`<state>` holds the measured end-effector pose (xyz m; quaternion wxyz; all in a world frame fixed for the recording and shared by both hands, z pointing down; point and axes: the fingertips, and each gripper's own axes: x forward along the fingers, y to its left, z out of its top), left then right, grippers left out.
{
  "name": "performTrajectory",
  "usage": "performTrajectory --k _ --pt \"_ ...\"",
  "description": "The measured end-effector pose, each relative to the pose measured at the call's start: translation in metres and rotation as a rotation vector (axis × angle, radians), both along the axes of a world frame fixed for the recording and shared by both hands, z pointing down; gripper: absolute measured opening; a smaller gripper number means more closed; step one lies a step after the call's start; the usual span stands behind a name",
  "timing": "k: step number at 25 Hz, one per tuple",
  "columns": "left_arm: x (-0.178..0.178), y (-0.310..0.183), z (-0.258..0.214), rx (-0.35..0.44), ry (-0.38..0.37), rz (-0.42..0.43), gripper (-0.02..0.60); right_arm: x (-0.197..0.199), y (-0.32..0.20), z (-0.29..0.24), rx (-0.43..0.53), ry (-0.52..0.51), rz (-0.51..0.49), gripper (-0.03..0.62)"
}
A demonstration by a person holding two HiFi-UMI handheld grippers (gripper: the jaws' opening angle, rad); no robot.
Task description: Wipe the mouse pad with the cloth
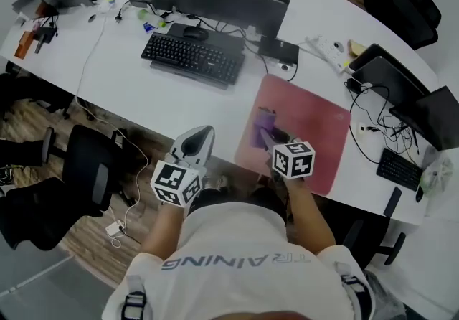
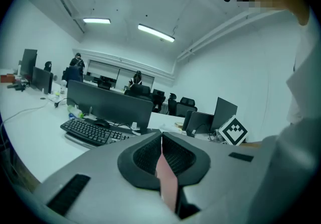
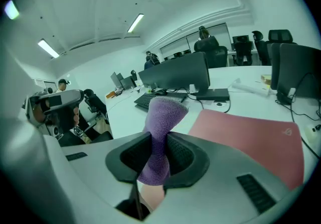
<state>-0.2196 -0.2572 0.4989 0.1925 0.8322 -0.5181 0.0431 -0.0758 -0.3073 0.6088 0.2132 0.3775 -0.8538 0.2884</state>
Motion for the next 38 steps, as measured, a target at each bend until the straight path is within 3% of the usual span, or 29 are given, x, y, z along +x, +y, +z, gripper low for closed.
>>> performTrajectory --k 6,12,16,24,38 --pt "-0.049 0.029 0.007 -0.013 -0.003 -0.070 0.035 -0.078 0.027 0.035 -0.071 0.003 -0.097 0.097" --pt "-0.062 0.038 0.014 -0.027 -0.007 -0.073 0.035 -0.102 0.043 0.099 -0.184 0.085 -0.085 0.097" --pt "-0.050 0.039 0.016 -0.036 -0.018 -0.055 0.035 -0.093 0.049 0.128 -0.247 0.121 -0.062 0.097" --pt "-0.014 0.041 0.011 -0.048 -0.069 -0.039 0.035 -0.063 0.049 0.141 -0.326 0.099 -0.068 0.097" --pt "0.057 0.039 0.005 -0.045 -0.065 -0.029 0.035 0.012 0.061 0.145 -0.341 0.097 -0.049 0.097"
